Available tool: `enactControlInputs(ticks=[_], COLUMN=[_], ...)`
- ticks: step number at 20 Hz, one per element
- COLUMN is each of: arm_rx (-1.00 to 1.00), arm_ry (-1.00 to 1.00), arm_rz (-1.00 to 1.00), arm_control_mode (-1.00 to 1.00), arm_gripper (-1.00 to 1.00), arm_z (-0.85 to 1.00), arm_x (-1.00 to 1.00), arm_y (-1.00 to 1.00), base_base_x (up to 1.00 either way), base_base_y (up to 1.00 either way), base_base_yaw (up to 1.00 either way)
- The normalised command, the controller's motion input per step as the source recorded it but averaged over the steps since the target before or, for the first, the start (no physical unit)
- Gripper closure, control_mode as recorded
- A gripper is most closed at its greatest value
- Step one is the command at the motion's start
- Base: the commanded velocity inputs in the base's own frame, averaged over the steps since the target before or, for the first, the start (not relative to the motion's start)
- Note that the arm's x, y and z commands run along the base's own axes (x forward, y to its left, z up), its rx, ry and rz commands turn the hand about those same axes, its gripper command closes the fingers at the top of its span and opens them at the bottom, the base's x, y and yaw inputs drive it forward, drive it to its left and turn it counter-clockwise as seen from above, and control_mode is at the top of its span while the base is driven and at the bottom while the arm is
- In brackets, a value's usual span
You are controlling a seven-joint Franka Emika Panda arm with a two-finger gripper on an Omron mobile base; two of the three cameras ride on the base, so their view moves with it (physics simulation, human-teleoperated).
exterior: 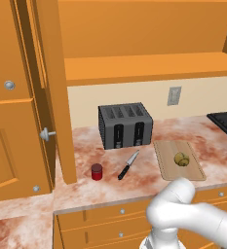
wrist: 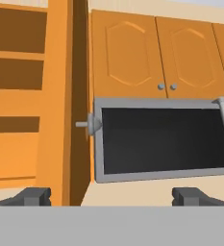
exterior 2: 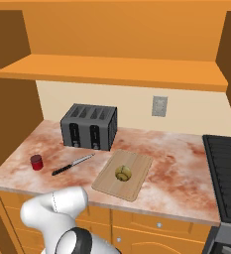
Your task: Pick the bread, place it on the cutting board, pick the jam, place it on the counter, and close the cabinet.
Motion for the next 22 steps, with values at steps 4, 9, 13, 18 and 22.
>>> enactControlInputs(ticks=[4,9,13,18,22], arm_rx=[0.0,0.0,0.0,0.0,0.0], arm_ry=[0.0,0.0,0.0,-0.04,-0.06], arm_rz=[0.0,0.0,0.0,0.02,0.03], arm_control_mode=[-1.0,-1.0,-1.0,-1.0,-1.0], arm_gripper=[-1.0,-1.0,-1.0,-1.0,-1.0], arm_z=[0.11,0.06,0.01,0.0,0.0], arm_x=[0.0,0.0,0.0,0.0,0.0], arm_y=[-0.12,-0.12,-0.05,0.0,0.0], base_base_x=[0.0,0.0,0.0,0.0,0.0], base_base_y=[0.0,0.0,0.0,0.0,0.0], base_base_yaw=[0.0,0.0,0.0,0.0,0.0])
